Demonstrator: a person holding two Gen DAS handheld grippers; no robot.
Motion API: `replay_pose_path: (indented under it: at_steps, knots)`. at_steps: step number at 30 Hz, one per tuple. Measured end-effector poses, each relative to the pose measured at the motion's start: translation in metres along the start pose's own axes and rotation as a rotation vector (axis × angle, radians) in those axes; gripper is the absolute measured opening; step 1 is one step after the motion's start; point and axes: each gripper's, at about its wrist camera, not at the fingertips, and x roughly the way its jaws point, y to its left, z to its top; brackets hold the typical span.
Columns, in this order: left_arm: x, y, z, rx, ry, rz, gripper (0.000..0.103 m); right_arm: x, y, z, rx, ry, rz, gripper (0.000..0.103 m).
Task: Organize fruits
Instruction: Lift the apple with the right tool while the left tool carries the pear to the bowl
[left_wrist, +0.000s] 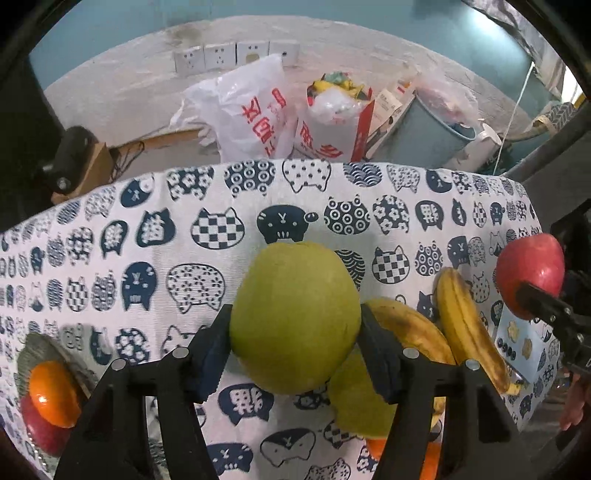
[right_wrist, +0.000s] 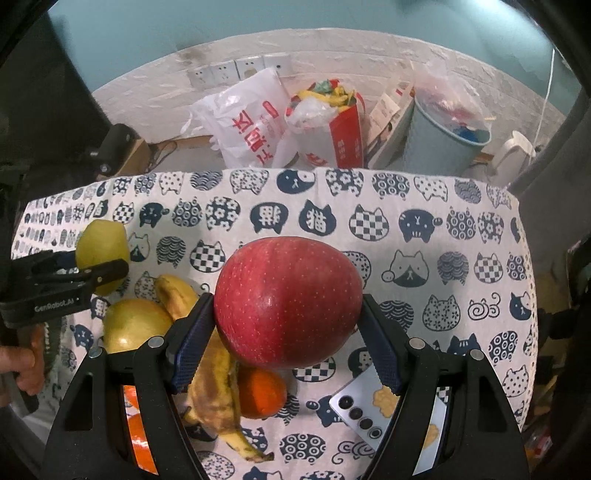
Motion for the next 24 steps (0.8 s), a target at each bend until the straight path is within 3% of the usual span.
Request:
replay_pose_path:
  at_steps: [24]
  knots:
    - [-0.107,0.012,-0.035,0.014,-0.161,-0.009,0.066,-0.071,0.078,0.012,-0.129,-0.157,0.087,0.077]
